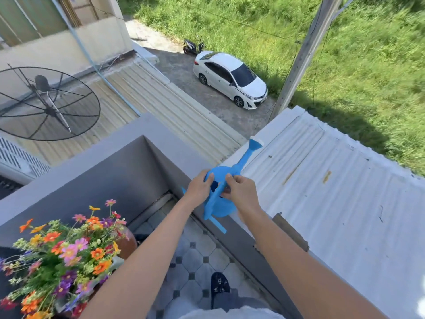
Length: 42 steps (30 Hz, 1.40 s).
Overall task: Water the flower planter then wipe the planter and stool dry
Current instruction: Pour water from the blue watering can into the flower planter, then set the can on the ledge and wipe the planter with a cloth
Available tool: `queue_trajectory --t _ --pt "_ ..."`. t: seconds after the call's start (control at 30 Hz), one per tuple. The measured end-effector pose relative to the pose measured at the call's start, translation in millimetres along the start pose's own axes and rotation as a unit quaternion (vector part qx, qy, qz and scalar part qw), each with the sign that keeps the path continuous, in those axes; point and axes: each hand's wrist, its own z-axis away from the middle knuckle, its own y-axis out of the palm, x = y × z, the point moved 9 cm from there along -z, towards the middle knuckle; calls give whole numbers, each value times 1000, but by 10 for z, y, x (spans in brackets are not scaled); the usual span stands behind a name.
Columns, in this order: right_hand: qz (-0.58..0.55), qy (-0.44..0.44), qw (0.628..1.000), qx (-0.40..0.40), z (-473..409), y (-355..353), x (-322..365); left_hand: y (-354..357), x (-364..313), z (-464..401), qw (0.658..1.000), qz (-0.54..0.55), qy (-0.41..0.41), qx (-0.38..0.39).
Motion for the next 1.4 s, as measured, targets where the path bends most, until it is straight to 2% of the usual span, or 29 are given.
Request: queue_trajectory --t 0.37,0.47,0.57,0.67,0.77,0.87,0.93,1.07,1.17,1.27,1.33,1.4 --pt "106 -8 994 -18 -81 65 30 37 21 -214 998 20 4 60" --pt "137 -17 990 -36 -29 1 23 -120 -87 -131 999 27 18 24" --pt "113 -23 992 -55 22 -124 26 -332 -415 80 995 52 74 -47" --pt "91 -38 990 -100 58 -393 14 -332 -870 406 981 58 169 -77" --pt "98 -36 982 -155 75 -819 -87 -71 -1230 692 963 75 253 -55" --pt "112 -11 973 -199 114 -1293 -341 436 -1311 814 957 80 280 11" --pt "132 10 967 -219 145 -1594 -573 848 -1157 782 964 58 256 50" --pt "208 19 956 -208 136 -1990 -1019 1704 -395 621 981 -72 117 135" --pt "299 13 939 -172 47 -2132 -1214 2076 32 657 980 -123 62 145" --pt "380 56 917 -105 -73 -2173 -1425 2290 168 712 975 -163 61 137" --pt "420 91 901 -67 -116 -2172 -1538 2326 192 692 981 -149 42 120" --pt "454 87 885 -63 -151 -2164 -1562 2325 239 624 985 -125 5 118"
